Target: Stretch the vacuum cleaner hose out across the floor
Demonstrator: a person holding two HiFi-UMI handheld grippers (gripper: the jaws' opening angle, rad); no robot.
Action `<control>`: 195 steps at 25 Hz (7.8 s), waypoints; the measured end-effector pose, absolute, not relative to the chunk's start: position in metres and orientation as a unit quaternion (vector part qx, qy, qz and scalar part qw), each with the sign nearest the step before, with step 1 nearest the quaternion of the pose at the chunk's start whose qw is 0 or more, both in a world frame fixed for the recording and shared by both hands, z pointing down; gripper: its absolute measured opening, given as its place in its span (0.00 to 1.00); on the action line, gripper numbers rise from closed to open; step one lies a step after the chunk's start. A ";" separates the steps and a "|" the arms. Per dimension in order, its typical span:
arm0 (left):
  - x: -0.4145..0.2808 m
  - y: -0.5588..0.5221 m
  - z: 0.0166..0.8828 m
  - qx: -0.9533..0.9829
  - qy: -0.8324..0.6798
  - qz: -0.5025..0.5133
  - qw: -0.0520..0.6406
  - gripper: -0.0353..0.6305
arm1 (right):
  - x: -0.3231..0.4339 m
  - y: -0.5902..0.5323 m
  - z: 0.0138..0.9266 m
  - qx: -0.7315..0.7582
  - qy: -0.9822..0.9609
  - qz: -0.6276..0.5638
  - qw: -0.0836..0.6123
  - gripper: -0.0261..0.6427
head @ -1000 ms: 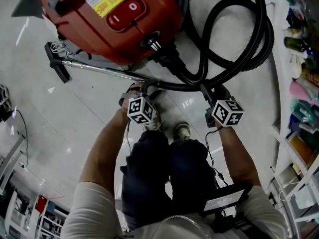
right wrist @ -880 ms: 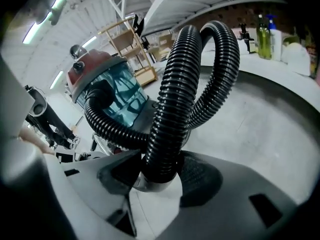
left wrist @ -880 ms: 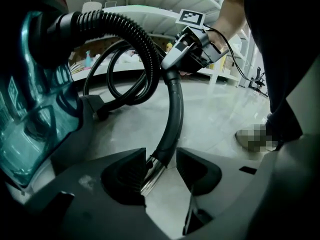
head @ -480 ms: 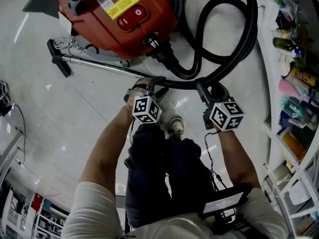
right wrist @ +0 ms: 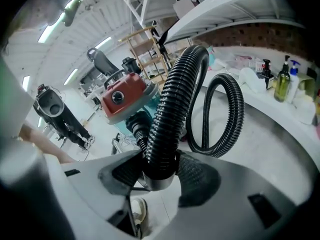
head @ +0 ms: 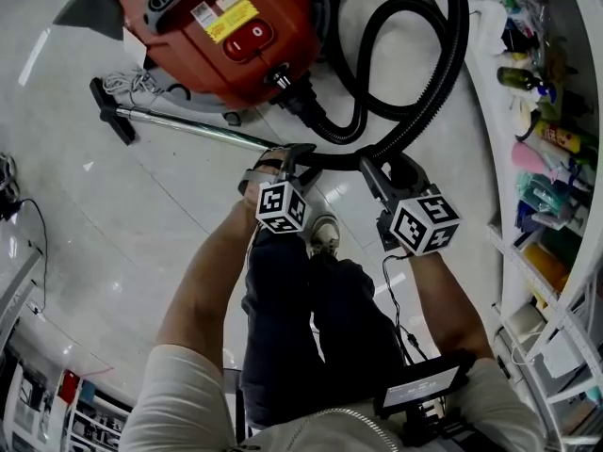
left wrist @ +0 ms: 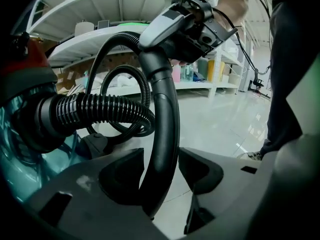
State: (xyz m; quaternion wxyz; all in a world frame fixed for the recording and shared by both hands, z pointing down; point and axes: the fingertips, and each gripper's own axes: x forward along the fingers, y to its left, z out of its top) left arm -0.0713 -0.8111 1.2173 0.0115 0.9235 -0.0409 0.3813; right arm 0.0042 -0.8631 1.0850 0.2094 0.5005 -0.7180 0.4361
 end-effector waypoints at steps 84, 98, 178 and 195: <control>-0.043 -0.803 0.591 0.953 -0.115 0.190 0.207 0.29 | -0.111 -0.870 0.529 0.359 -0.872 0.311 0.120 0.30; -0.026 -0.745 0.544 0.960 -0.107 0.201 0.166 0.29 | -0.083 -0.809 0.474 0.387 -0.867 0.298 0.098 0.30; 0.135 -0.216 0.516 0.946 -0.222 0.165 0.171 0.29 | 0.057 -0.264 0.449 0.261 -0.920 0.268 0.121 0.30; 0.127 -0.116 0.527 0.947 -0.195 0.181 0.182 0.29 | 0.052 -0.169 0.463 0.285 -0.905 0.283 0.138 0.30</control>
